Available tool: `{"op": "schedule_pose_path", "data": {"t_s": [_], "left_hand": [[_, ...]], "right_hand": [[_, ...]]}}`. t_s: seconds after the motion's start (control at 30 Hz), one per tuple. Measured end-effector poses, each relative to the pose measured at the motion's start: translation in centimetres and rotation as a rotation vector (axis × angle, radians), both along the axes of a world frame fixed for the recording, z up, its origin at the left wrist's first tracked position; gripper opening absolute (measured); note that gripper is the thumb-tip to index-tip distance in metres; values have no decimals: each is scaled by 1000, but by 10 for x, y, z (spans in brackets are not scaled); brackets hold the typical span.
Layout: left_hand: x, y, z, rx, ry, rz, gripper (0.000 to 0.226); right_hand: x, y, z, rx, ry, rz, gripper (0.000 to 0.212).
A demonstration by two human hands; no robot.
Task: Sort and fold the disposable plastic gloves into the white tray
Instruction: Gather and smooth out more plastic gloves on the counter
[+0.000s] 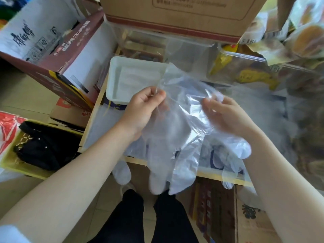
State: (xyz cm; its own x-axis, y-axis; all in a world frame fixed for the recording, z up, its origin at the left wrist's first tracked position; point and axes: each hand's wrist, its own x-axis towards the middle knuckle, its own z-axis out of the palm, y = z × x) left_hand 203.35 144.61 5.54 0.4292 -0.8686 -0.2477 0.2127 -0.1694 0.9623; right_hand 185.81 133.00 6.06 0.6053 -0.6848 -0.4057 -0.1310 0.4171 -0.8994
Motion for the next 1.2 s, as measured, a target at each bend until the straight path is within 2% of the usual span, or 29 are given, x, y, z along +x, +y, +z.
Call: {"op": "schedule_pose_path", "data": {"t_s": [0.07, 0.13, 0.17, 0.27, 0.3, 0.4, 0.47, 0.6, 0.67, 0.7, 0.77, 0.83, 0.9, 0.97, 1.03, 1.07, 1.1, 1.2], "left_hand": [[3, 5, 0, 36, 60, -8, 24], [7, 12, -2, 62, 145, -46, 16], [10, 17, -6, 74, 182, -96, 6], [22, 38, -13, 197, 260, -230, 29], [26, 44, -16, 227, 283, -238, 28], [39, 59, -20, 297, 307, -154, 9], [53, 70, -23, 280, 295, -57, 6], [91, 103, -20, 148, 314, 14, 3], [110, 120, -23, 129, 325, 50, 16], [117, 128, -25, 138, 329, 73, 21], [126, 140, -27, 142, 343, 71, 30], [133, 151, -26, 135, 350, -19, 42], [138, 161, -21, 96, 372, -111, 41], [140, 169, -16, 76, 389, -162, 34], [141, 174, -12, 62, 369, -149, 25], [142, 177, -9, 71, 361, -137, 26], [144, 181, -8, 68, 358, -141, 23], [144, 188, -6, 58, 327, -243, 19]], "right_hand": [[5, -3, 4, 31, -82, -38, 26], [10, -4, 2, 69, -143, -22, 20], [13, -5, 0, 40, -107, -21, 18], [24, -4, -10, -153, 71, -19, 22], [27, -3, -13, -209, 119, -35, 24], [36, 2, -23, -379, 226, -50, 29], [40, 4, -29, -517, 310, -65, 25], [44, 4, -25, -775, 476, -305, 25], [54, 14, -5, -835, 411, -357, 31], [61, 23, 6, -841, 334, -283, 32], [78, 45, 29, -783, 210, 27, 32], [92, 66, 46, -615, 151, 383, 25], [105, 82, 57, -437, 88, 583, 16], [117, 89, 59, -497, 115, 528, 15], [130, 86, 54, -648, 222, 341, 16], [135, 83, 51, -638, 262, 284, 18], [138, 79, 47, -563, 292, 253, 20], [142, 74, 35, -169, 359, 217, 23]]}}
